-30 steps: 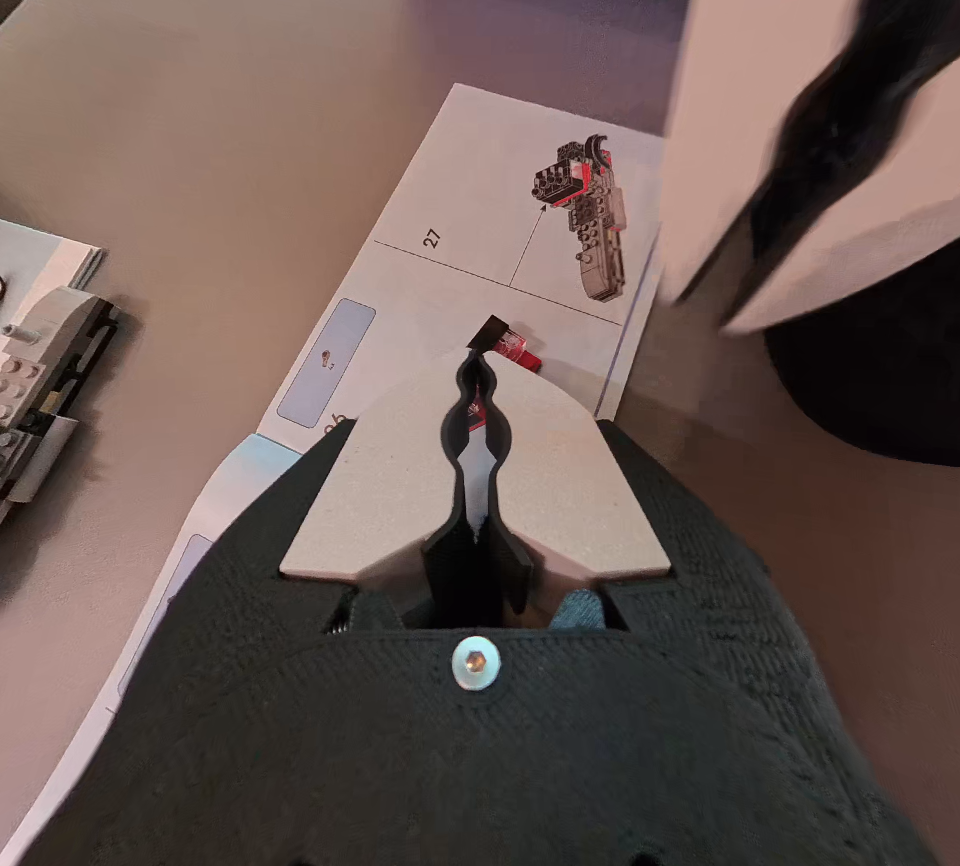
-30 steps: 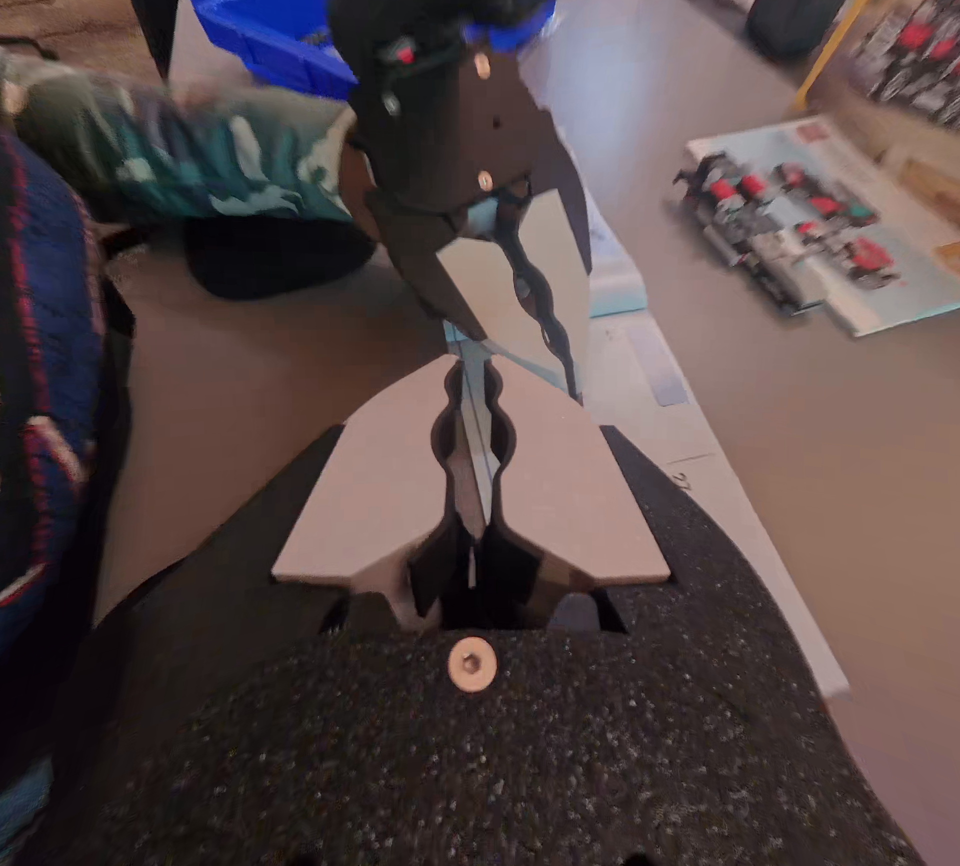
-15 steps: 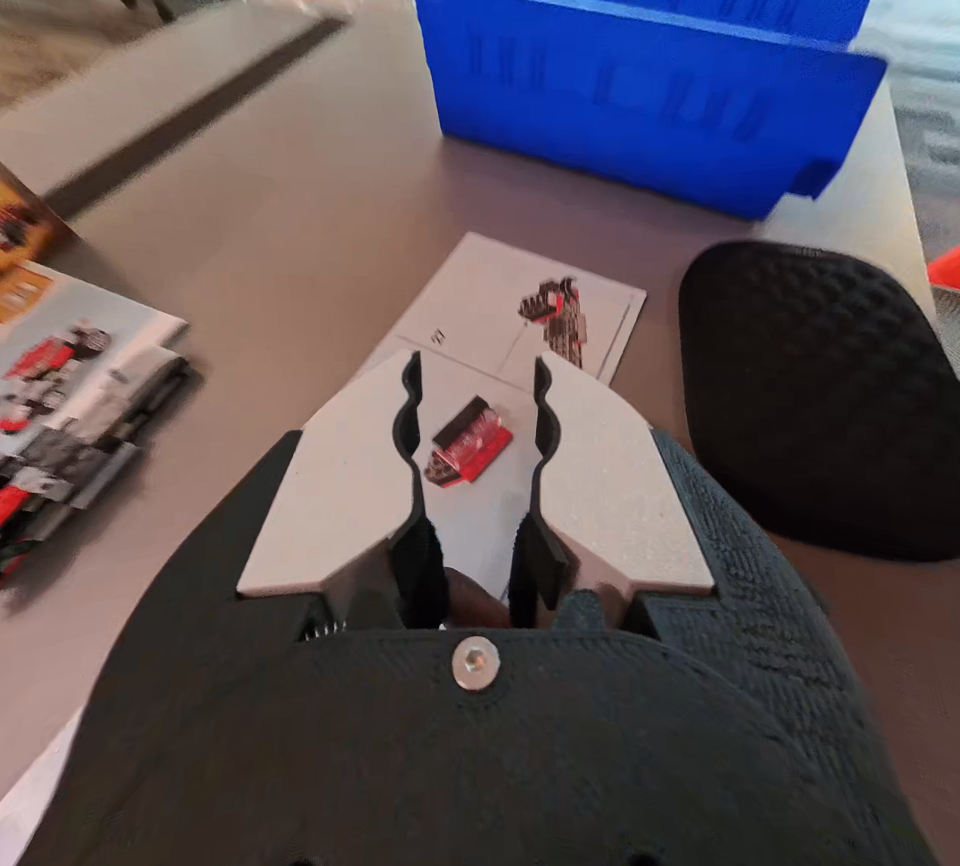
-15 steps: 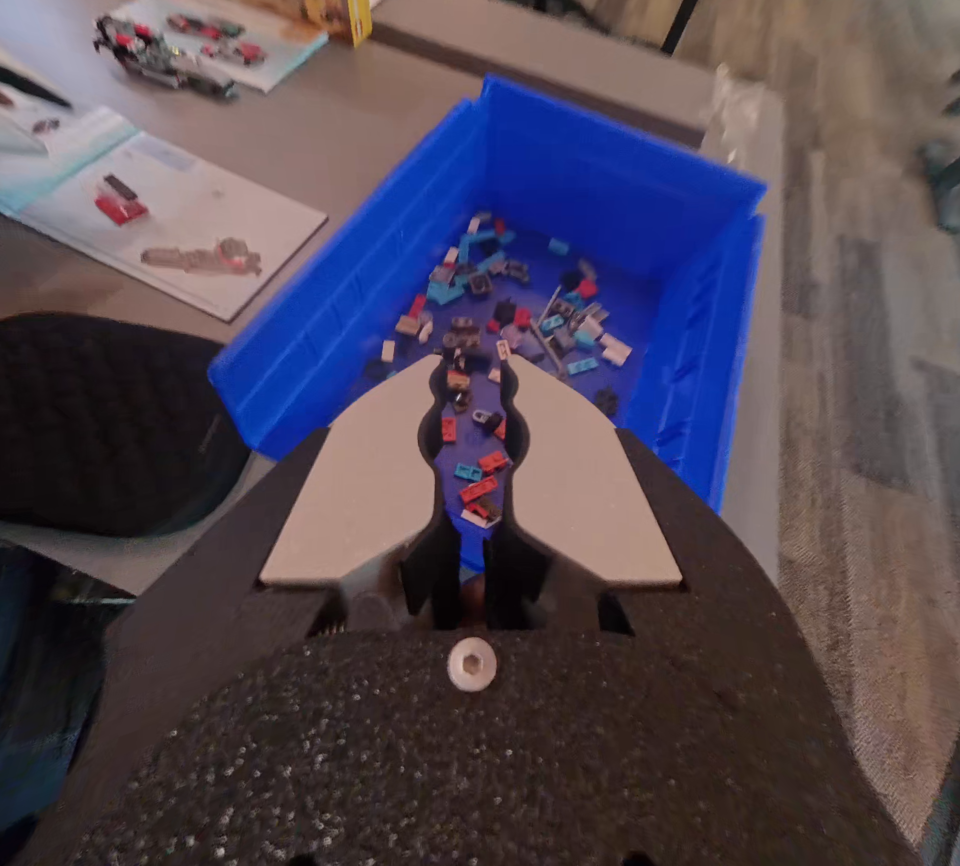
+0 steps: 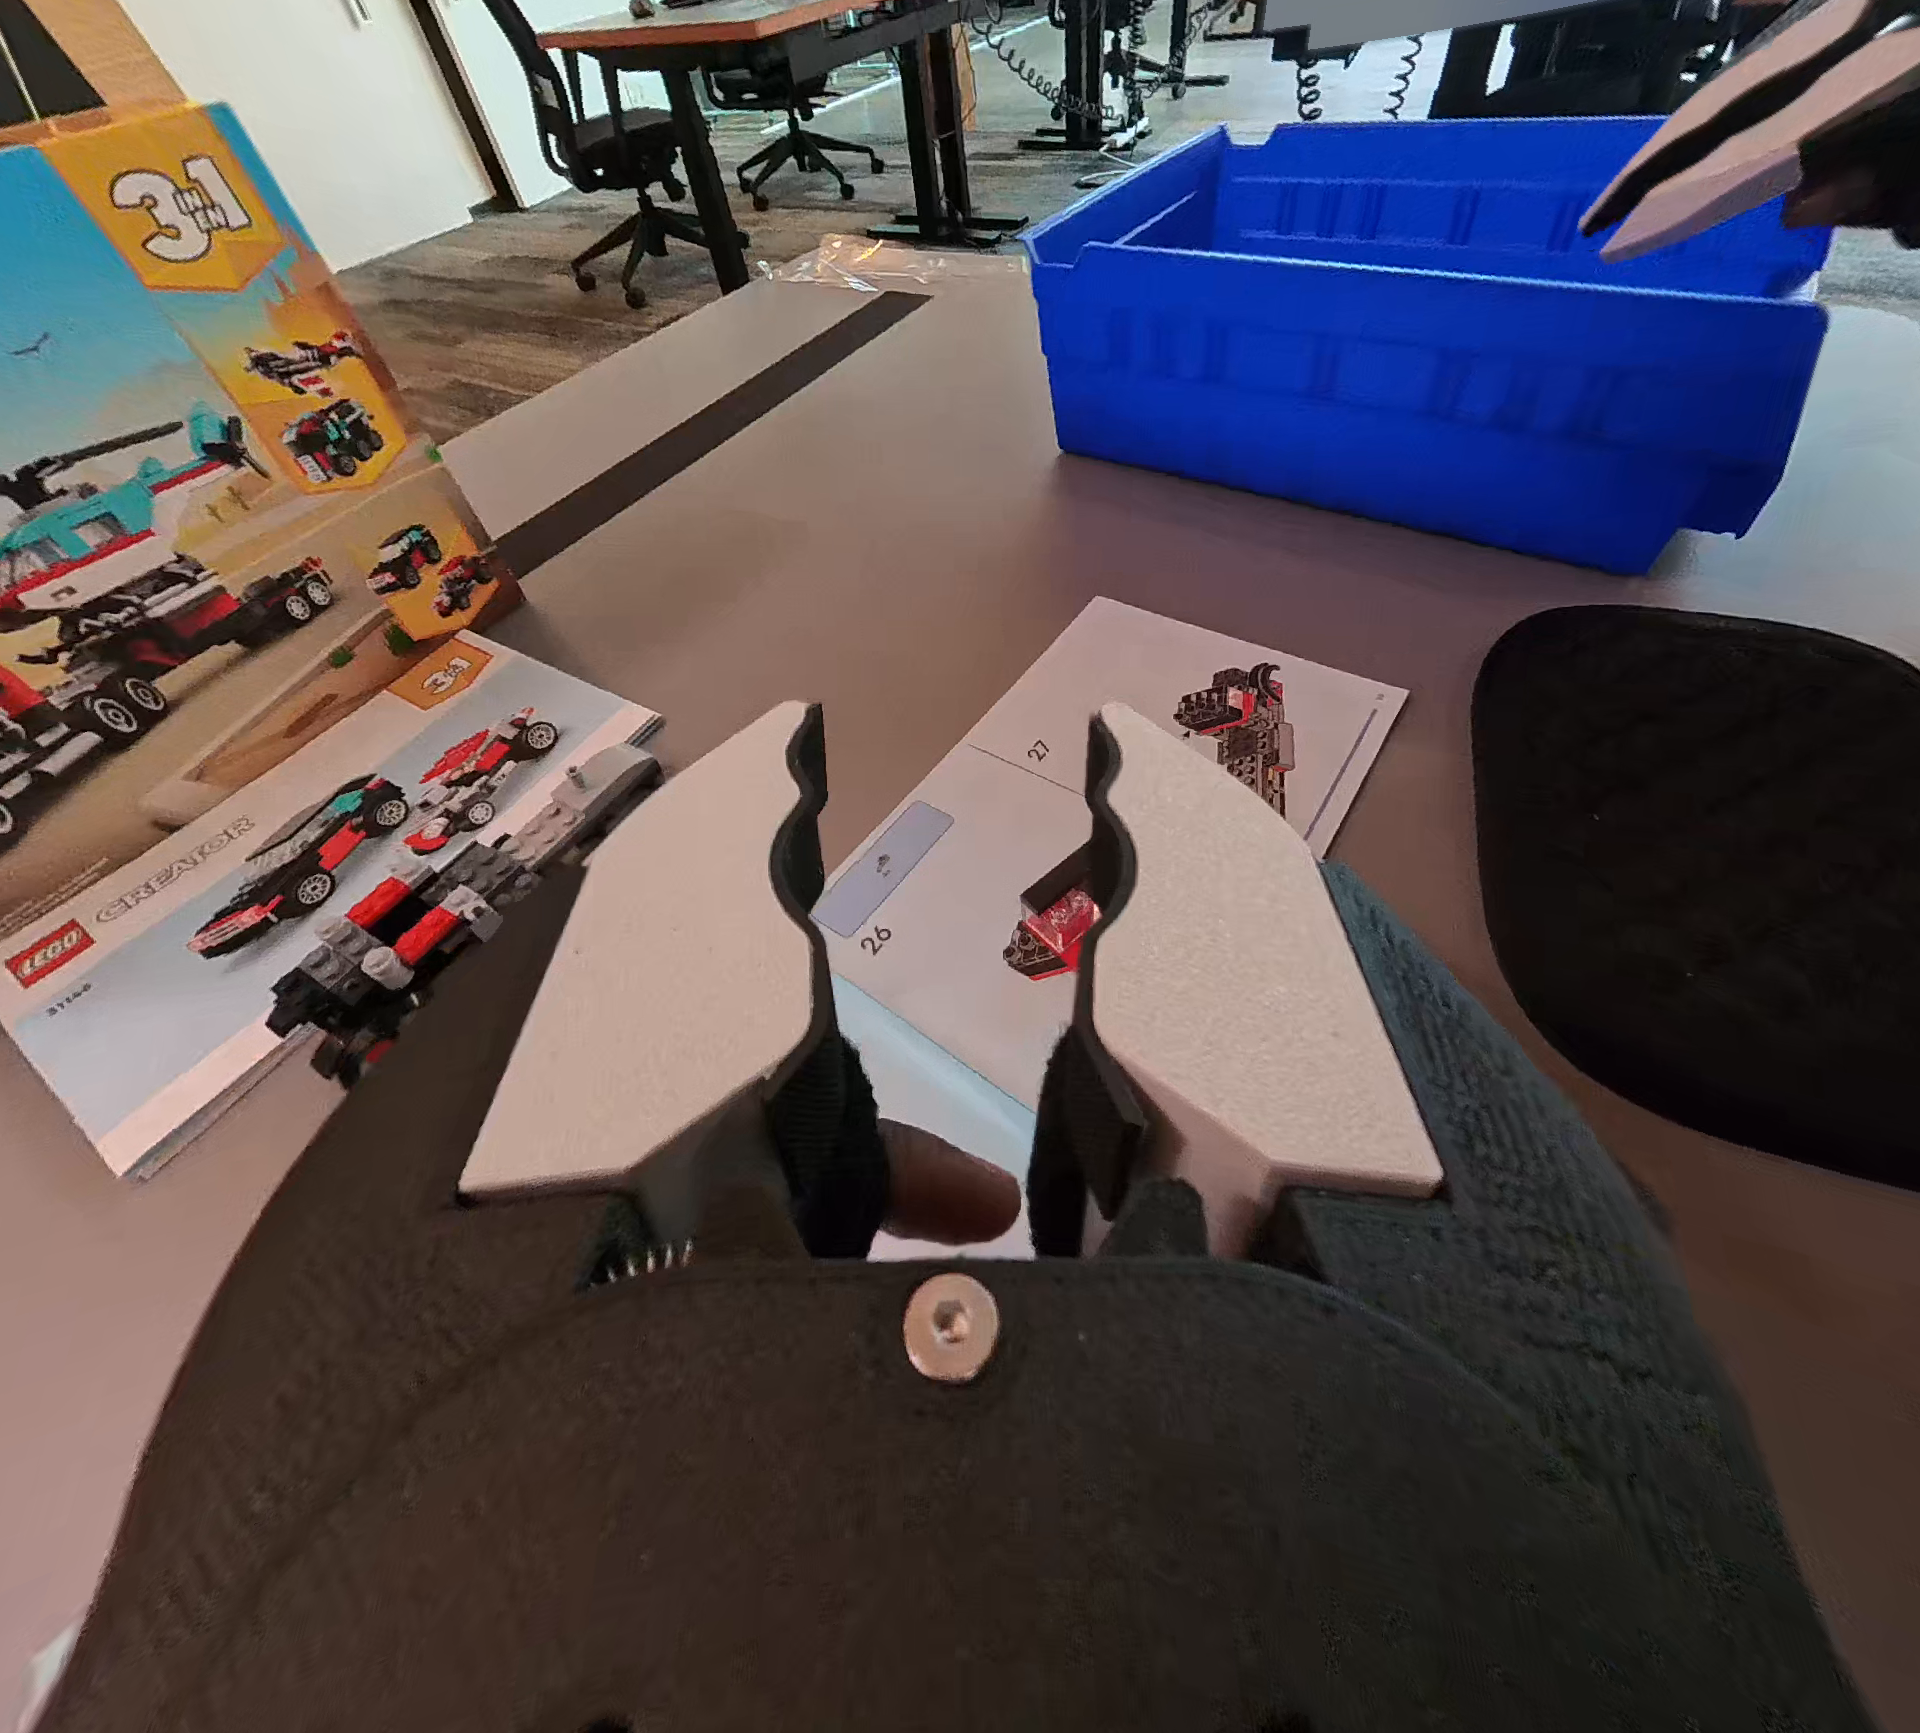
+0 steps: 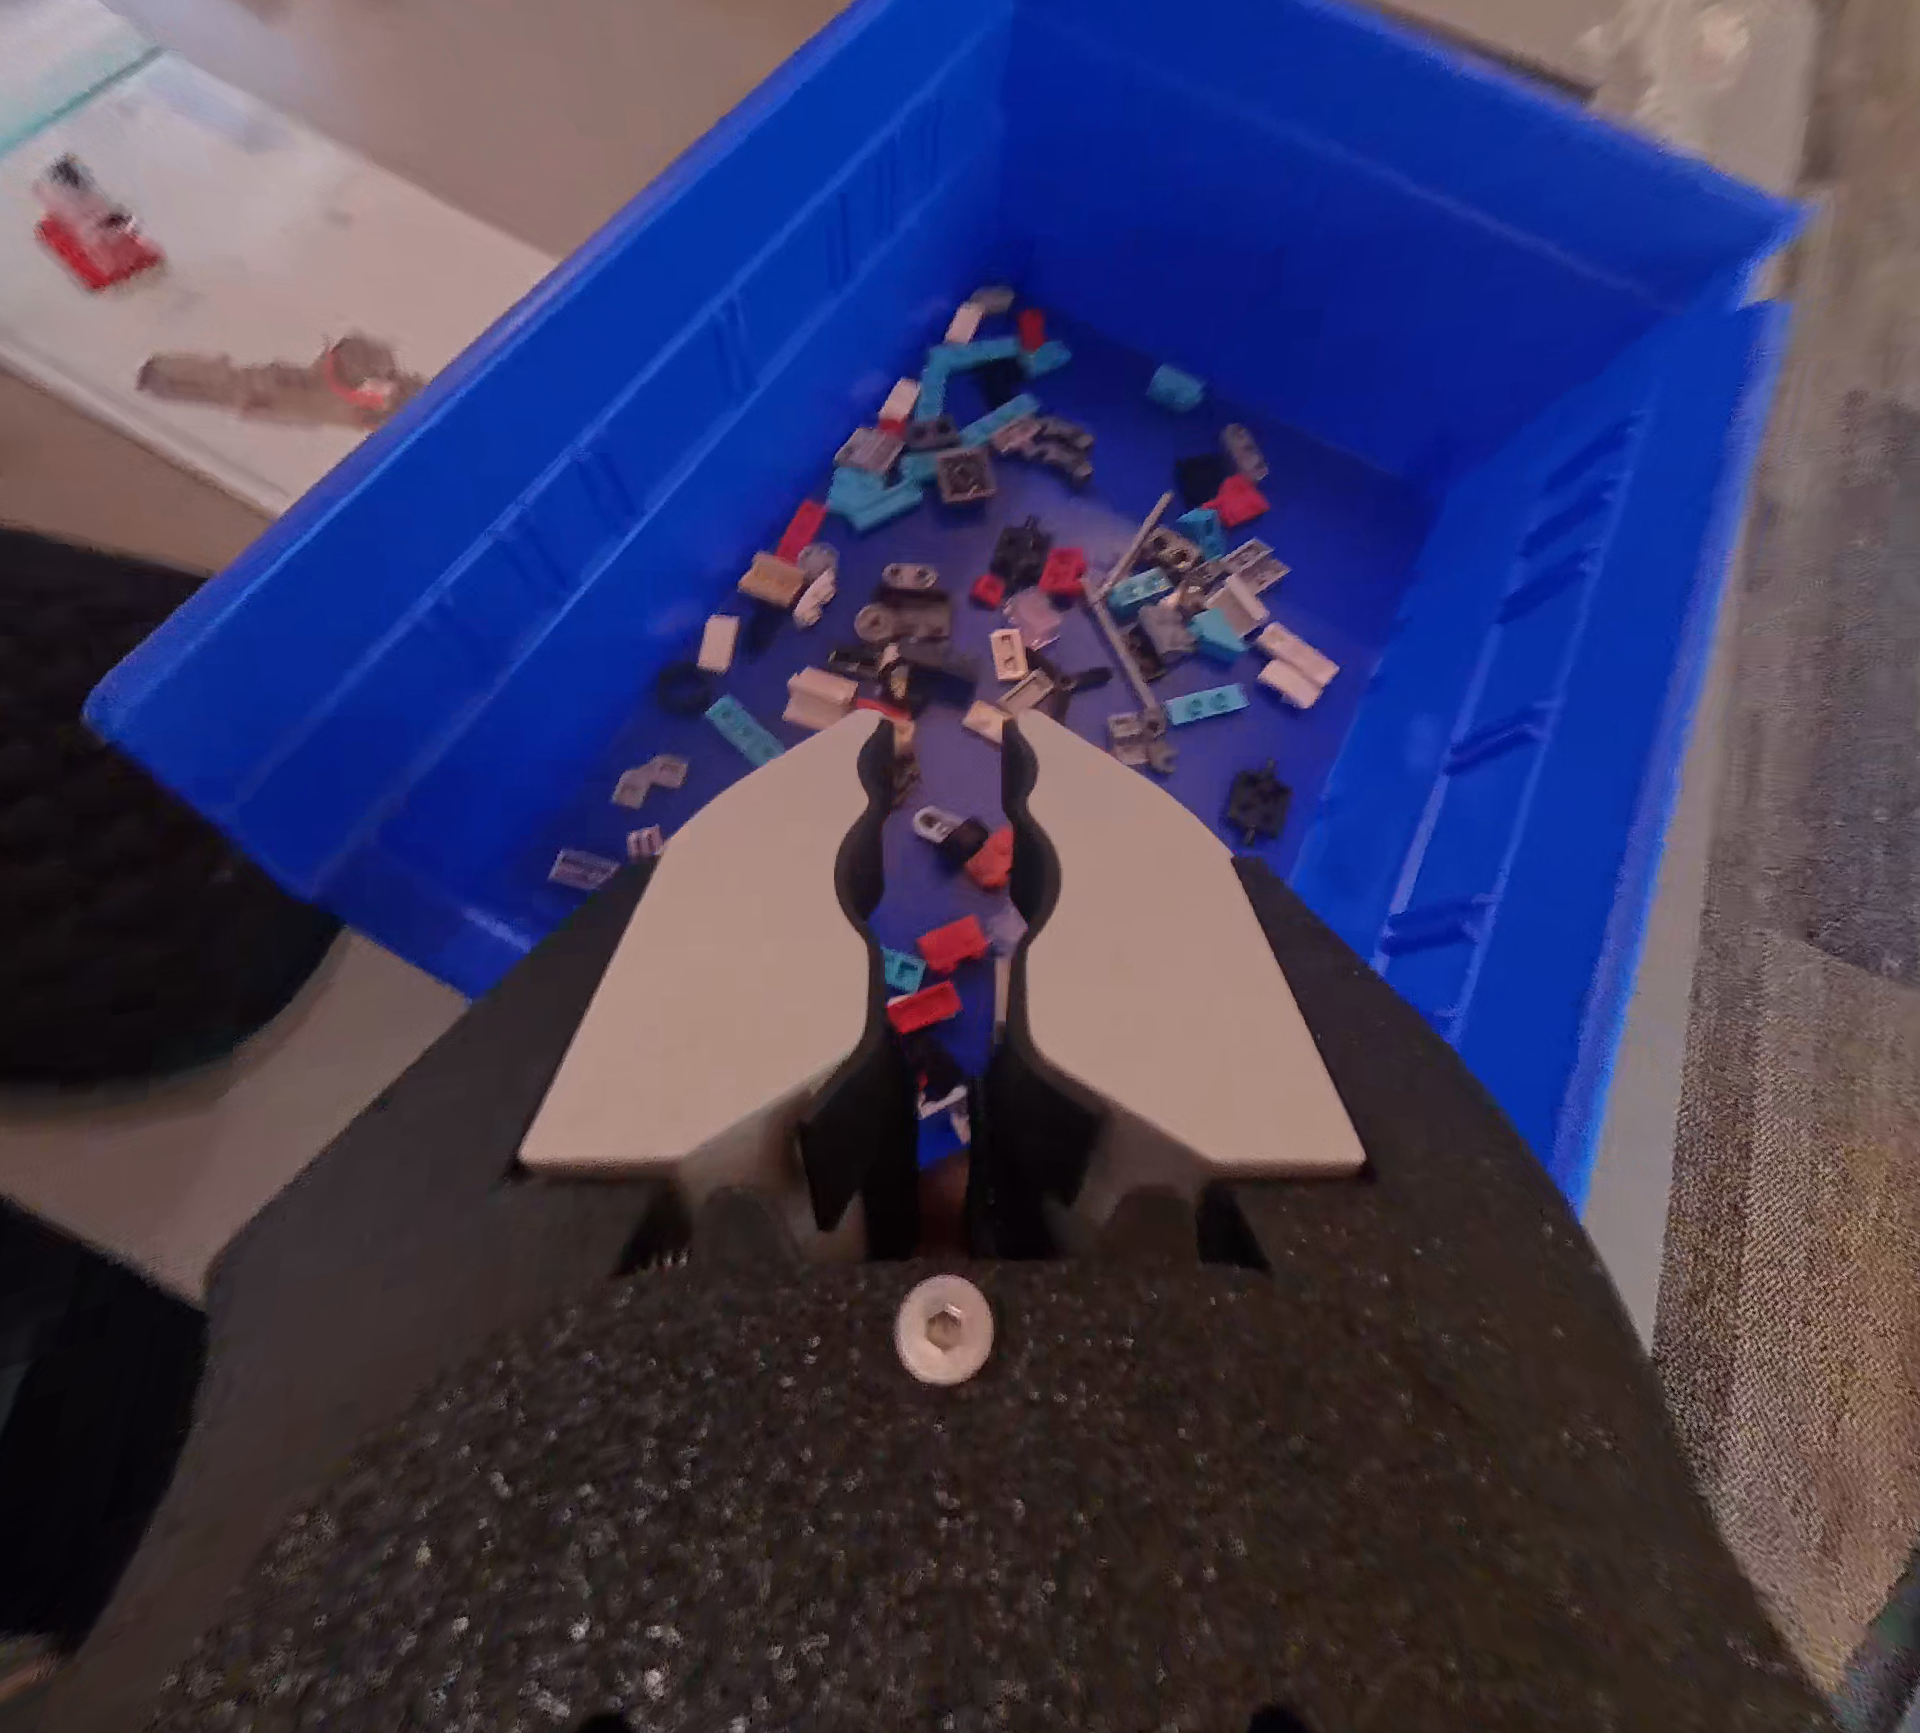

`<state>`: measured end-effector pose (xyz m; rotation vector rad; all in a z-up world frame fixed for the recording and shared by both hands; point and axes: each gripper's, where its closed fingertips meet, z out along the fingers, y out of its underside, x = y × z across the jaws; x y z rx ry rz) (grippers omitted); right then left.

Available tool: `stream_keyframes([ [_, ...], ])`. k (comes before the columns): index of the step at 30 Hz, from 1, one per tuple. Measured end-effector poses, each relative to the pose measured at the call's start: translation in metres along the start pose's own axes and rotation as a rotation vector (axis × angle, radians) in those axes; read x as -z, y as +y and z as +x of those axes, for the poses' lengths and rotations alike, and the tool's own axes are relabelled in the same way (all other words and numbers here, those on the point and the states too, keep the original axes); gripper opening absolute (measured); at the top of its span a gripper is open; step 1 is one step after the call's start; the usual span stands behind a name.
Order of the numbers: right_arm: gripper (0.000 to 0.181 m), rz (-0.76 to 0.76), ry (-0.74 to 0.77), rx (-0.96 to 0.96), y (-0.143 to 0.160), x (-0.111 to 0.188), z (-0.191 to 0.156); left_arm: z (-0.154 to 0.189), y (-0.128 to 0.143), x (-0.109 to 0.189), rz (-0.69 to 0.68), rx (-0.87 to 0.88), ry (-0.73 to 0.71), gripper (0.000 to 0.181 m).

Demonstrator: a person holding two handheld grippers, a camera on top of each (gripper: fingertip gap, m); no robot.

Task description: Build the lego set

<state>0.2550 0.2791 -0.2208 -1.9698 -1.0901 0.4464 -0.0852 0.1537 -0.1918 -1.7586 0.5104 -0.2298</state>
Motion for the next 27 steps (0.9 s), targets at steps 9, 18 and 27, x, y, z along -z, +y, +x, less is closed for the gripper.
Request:
stream_keyframes([
  [9,0.043,-0.101,-0.004,-0.055,0.027,0.0,0.0,0.011,0.009,-0.005,-0.046,0.009,0.055,0.054],
  [18,0.036,-0.176,0.158,-0.268,0.053,0.049,0.015,0.011,0.02,-0.004,-0.093,0.022,0.068,0.061],
  [27,0.038,-0.256,0.184,-0.345,0.068,0.053,0.017,0.006,0.022,0.003,-0.105,-0.007,0.036,0.061],
])
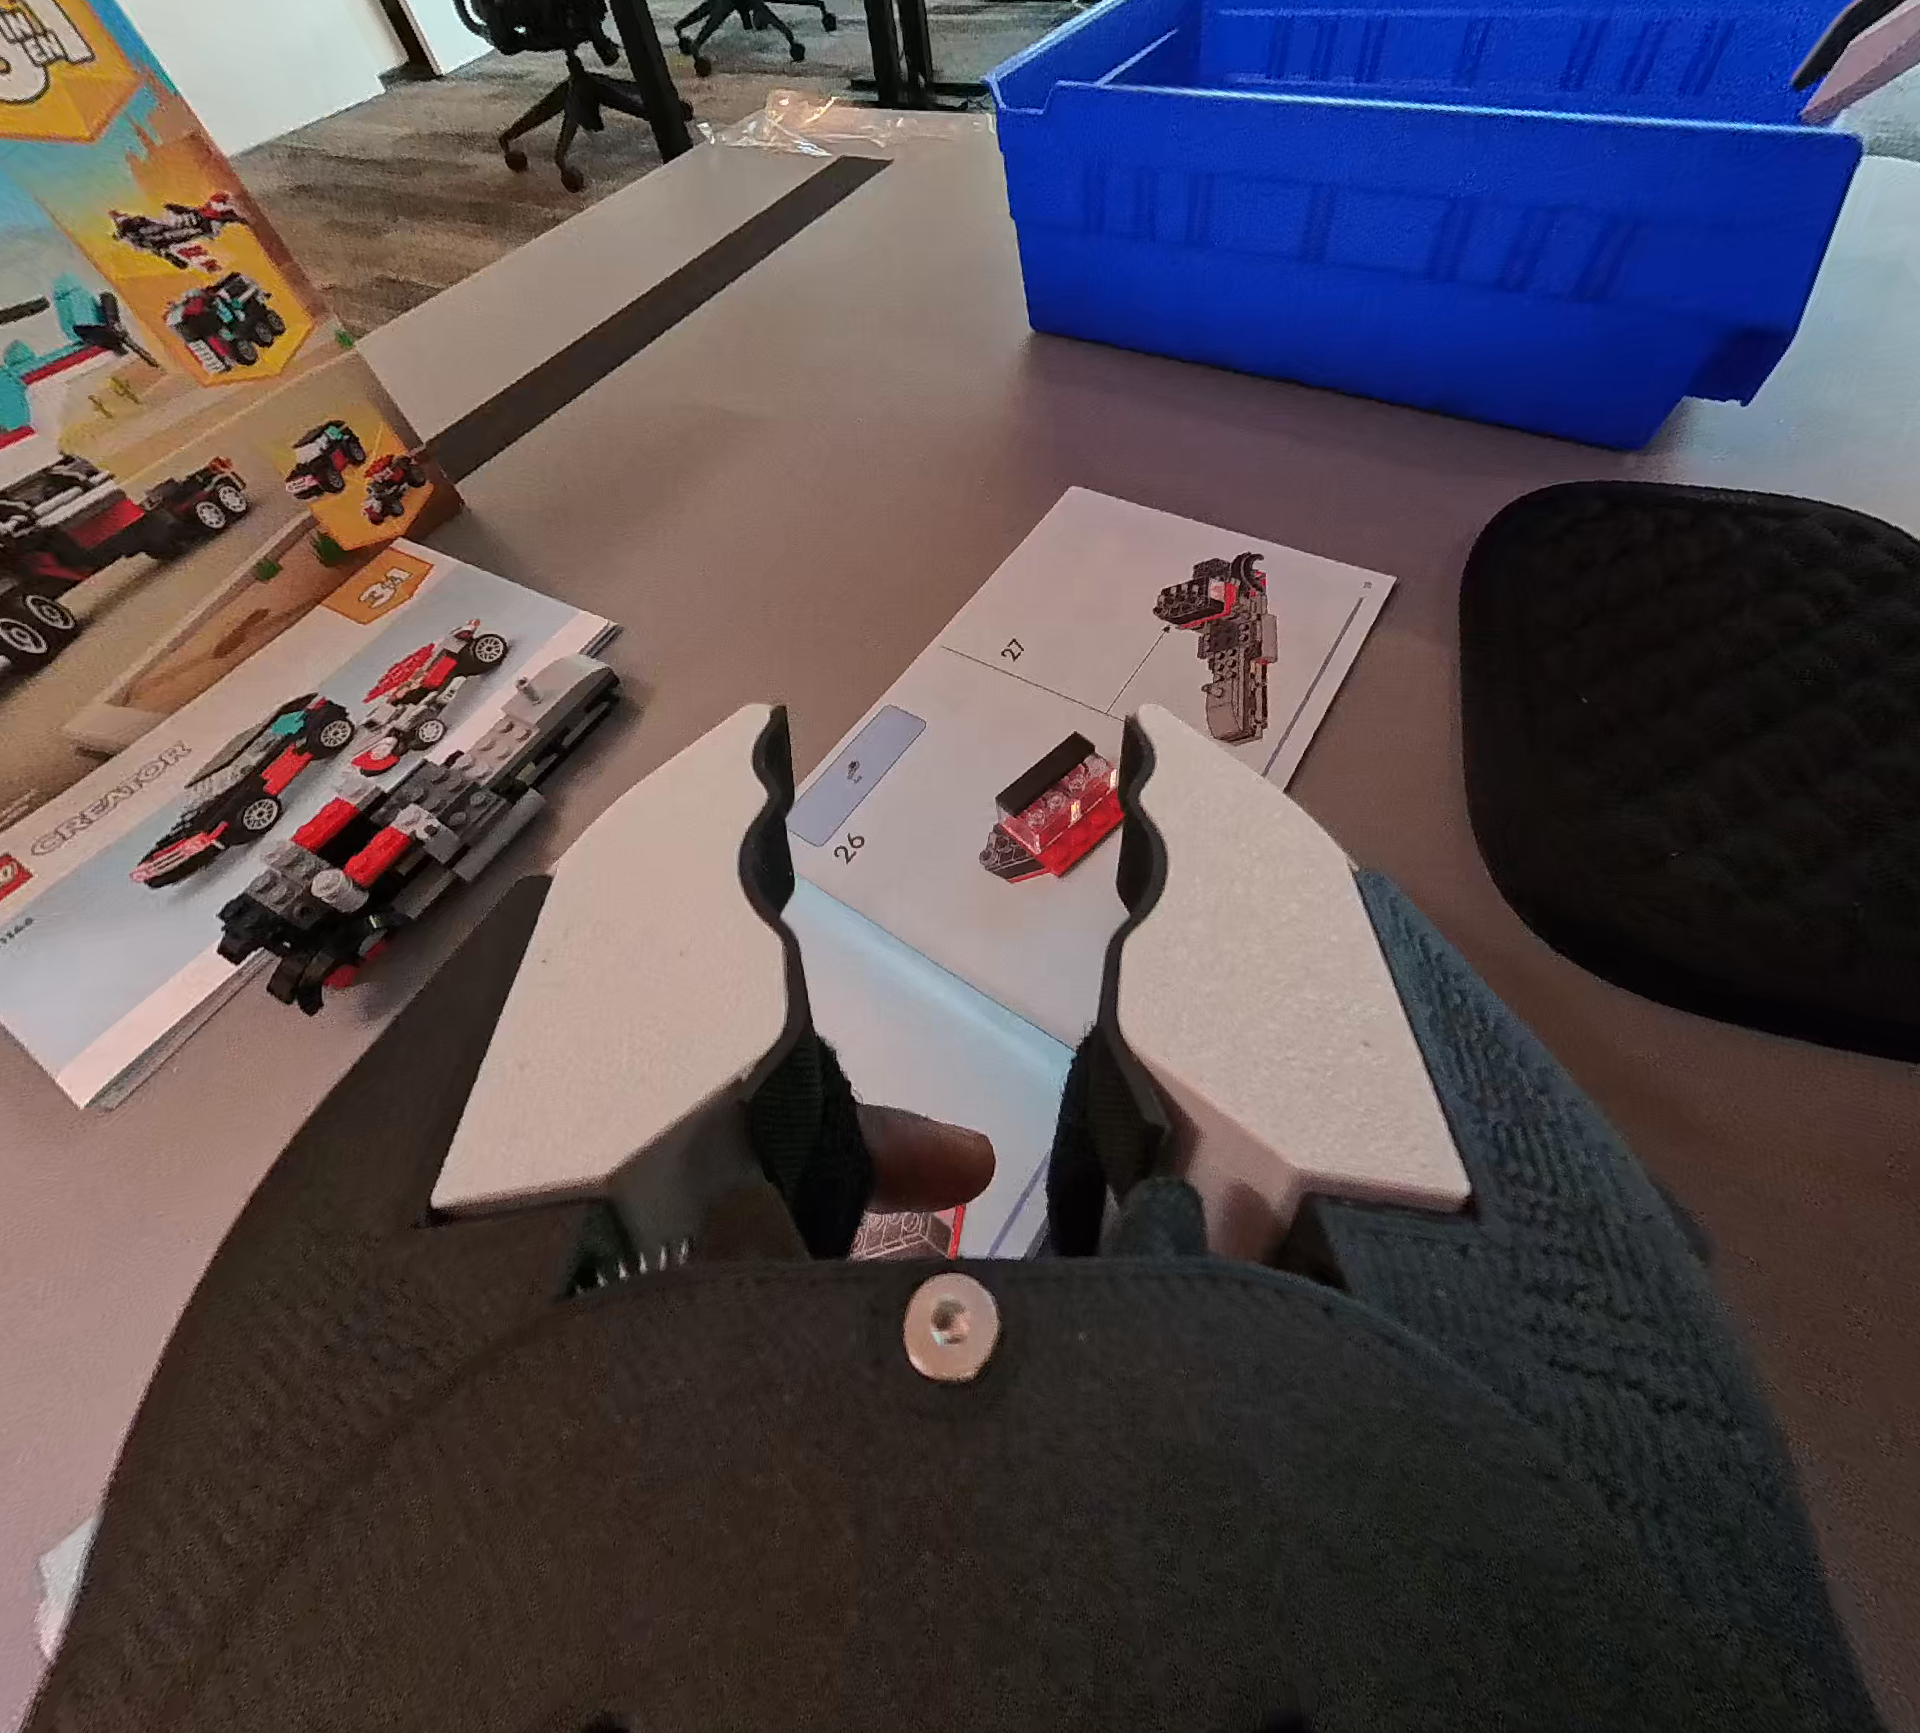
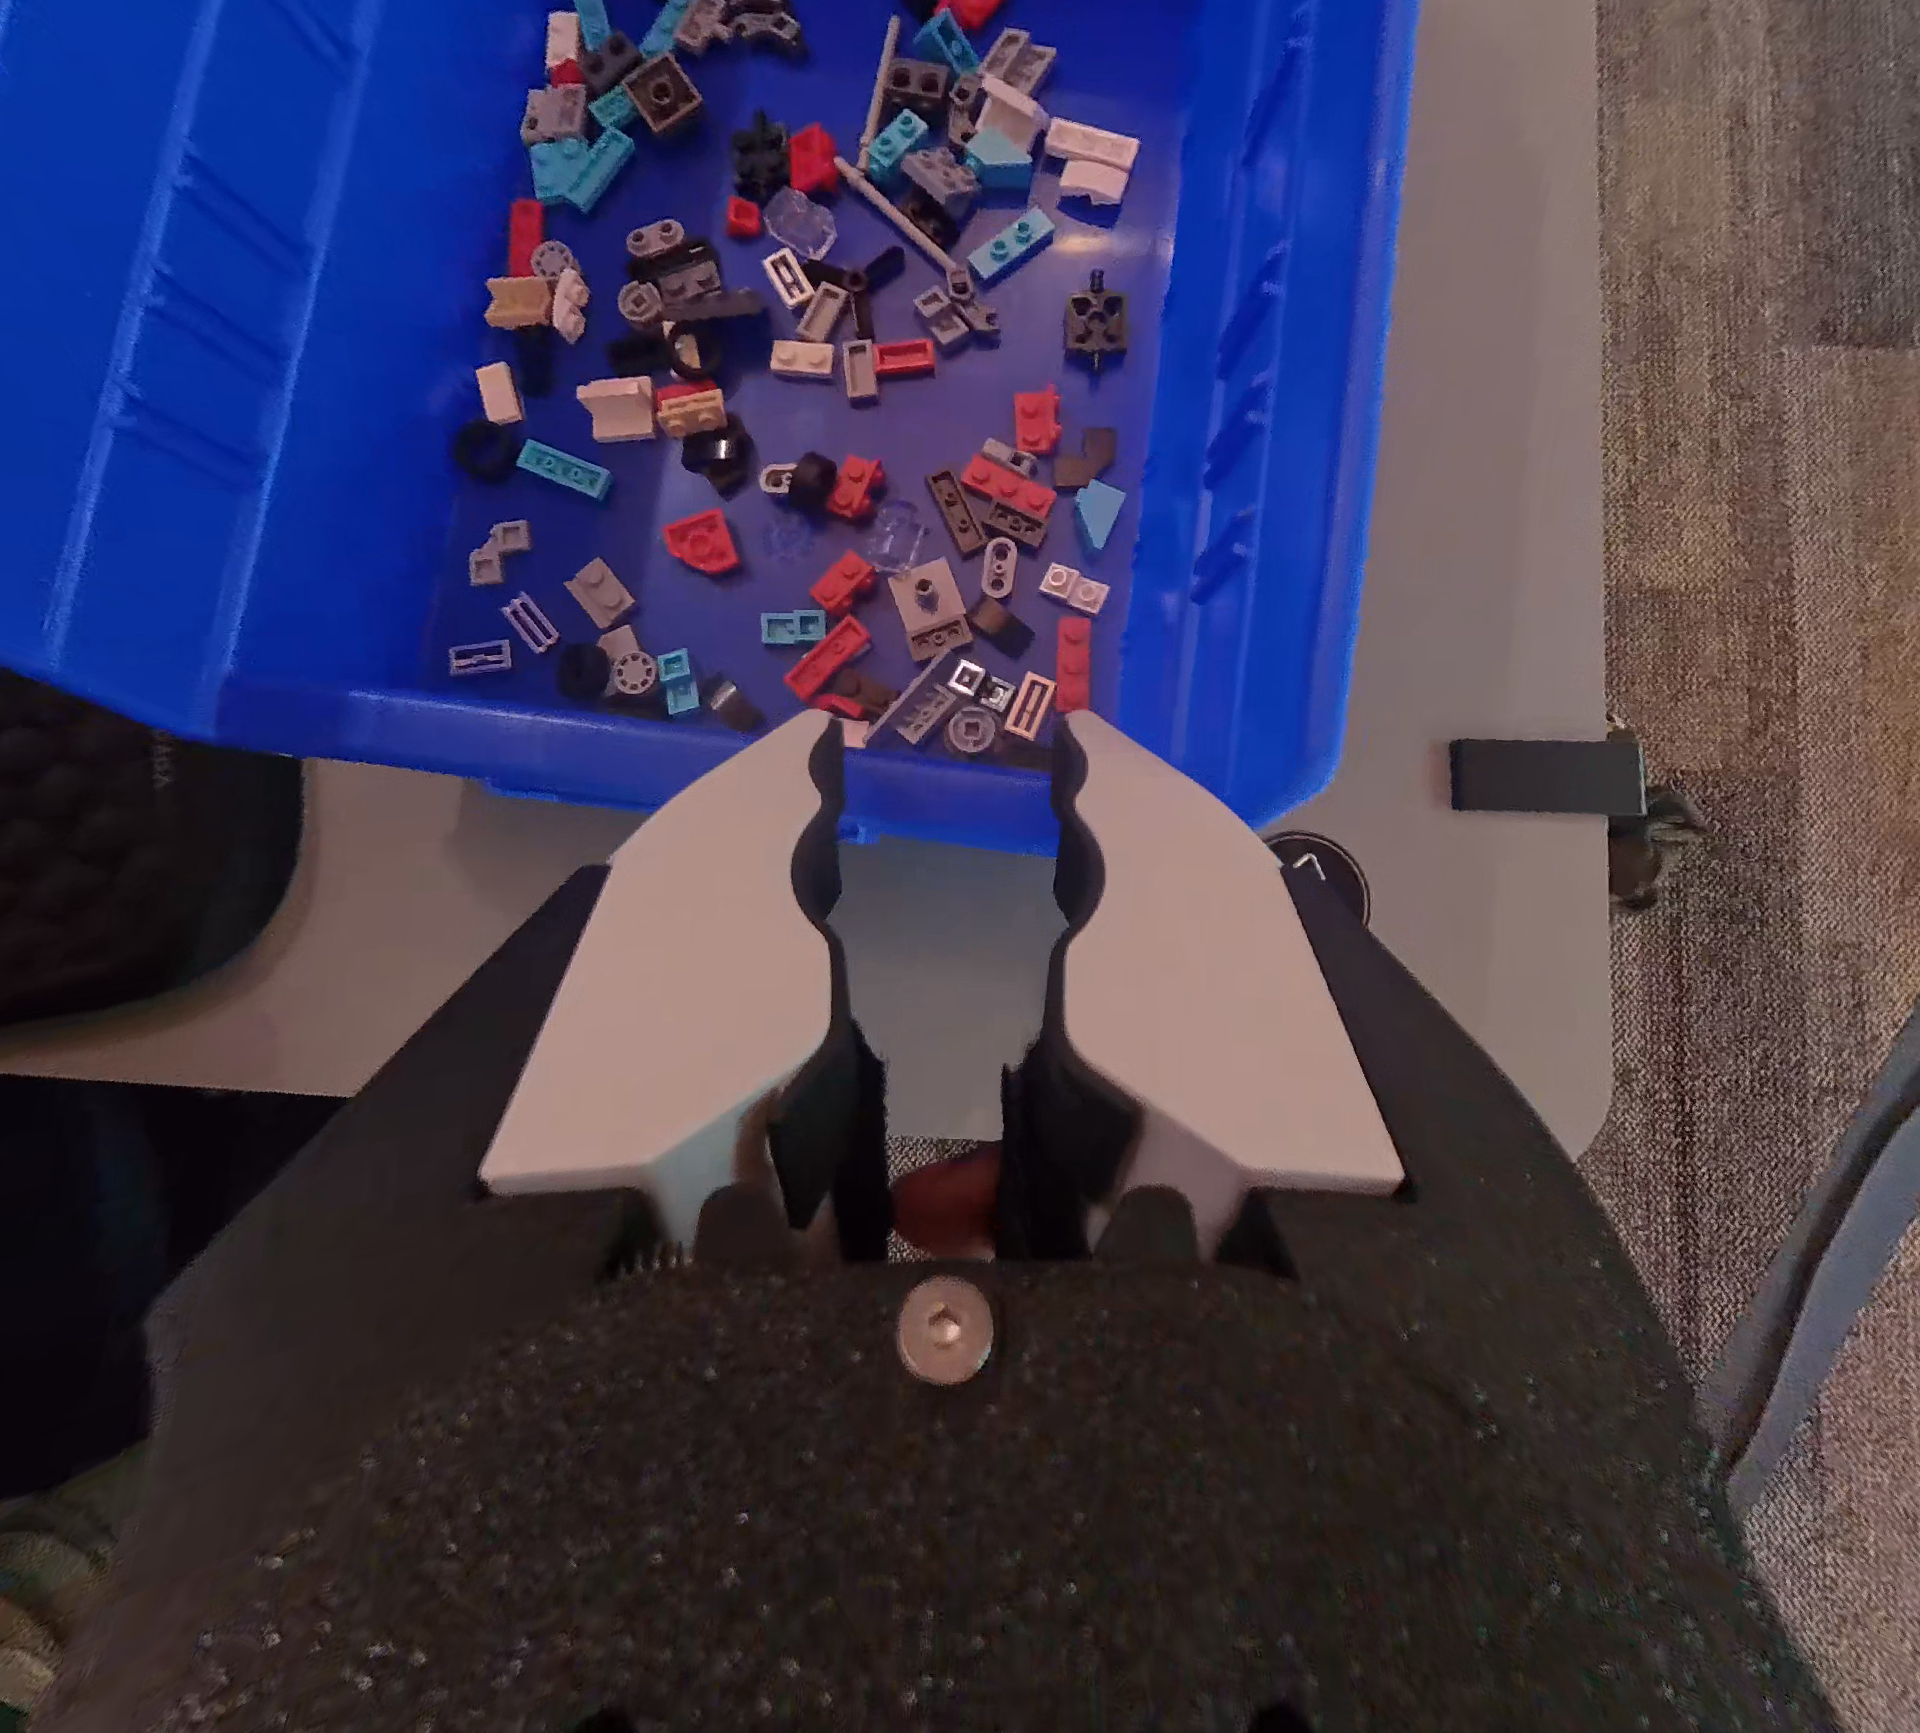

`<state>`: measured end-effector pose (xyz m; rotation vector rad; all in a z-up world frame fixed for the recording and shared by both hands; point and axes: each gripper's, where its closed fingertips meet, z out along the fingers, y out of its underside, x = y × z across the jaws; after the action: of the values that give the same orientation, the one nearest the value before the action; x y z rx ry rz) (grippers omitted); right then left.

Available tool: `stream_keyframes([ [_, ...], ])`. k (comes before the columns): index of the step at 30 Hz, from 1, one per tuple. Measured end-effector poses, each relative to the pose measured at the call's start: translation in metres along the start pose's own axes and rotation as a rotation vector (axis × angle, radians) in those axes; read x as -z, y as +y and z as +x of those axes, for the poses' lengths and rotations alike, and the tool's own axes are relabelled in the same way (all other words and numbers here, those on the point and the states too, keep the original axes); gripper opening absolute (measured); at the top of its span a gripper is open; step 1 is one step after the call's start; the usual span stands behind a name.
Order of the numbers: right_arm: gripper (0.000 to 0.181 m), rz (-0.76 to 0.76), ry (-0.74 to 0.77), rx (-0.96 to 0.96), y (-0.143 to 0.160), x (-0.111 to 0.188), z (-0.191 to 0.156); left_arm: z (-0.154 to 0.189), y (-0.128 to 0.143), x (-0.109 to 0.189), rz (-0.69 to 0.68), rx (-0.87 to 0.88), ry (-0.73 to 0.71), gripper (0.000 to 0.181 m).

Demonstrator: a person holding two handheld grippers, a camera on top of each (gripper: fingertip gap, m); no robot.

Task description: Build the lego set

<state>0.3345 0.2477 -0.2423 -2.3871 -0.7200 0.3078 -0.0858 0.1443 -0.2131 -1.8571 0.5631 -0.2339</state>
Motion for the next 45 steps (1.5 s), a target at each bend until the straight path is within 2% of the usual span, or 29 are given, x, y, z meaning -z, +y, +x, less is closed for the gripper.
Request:
stream_keyframes([
  [4,0.035,0.028,-0.047,0.03,-0.007,-0.002,-0.009,-0.001,0.005,0.001,-0.011,0.008,-0.01,0.061],
  [8,0.033,-0.009,-0.071,0.071,-0.004,-0.007,-0.015,-0.002,0.007,0.001,-0.02,-0.004,-0.011,0.061],
  [13,0.012,0.029,-0.085,0.05,-0.003,0.0,-0.012,-0.002,0.009,-0.003,-0.029,-0.012,-0.003,0.061],
  [17,0.004,0.068,0.006,0.002,-0.008,0.006,0.003,-0.001,0.009,-0.007,-0.034,-0.024,0.007,0.06],
  [21,0.004,0.09,0.004,-0.005,-0.012,0.006,0.003,0.0,0.012,-0.008,-0.047,-0.04,0.008,0.06],
  [24,0.005,0.073,0.096,-0.011,-0.012,0.007,0.016,-0.002,0.012,-0.007,-0.047,-0.035,0.002,0.06],
  [28,0.006,0.258,0.165,0.001,-0.039,0.025,0.023,-0.003,0.015,-0.006,-0.053,-0.039,-0.011,0.06],
  [32,0.016,0.504,0.366,-0.02,-0.065,0.057,0.047,-0.003,0.016,-0.005,-0.058,-0.043,-0.019,0.06],
  [34,0.023,0.477,0.414,-0.045,-0.059,0.057,0.057,-0.004,0.017,-0.004,-0.059,-0.042,-0.025,0.06],
  [37,0.033,0.368,0.388,-0.065,-0.047,0.04,0.059,-0.004,0.018,-0.003,-0.065,-0.044,-0.029,0.06],
  [45,0.033,0.232,0.321,-0.12,-0.027,0.013,0.063,-0.003,0.022,-0.001,-0.085,-0.054,-0.037,0.06],
])
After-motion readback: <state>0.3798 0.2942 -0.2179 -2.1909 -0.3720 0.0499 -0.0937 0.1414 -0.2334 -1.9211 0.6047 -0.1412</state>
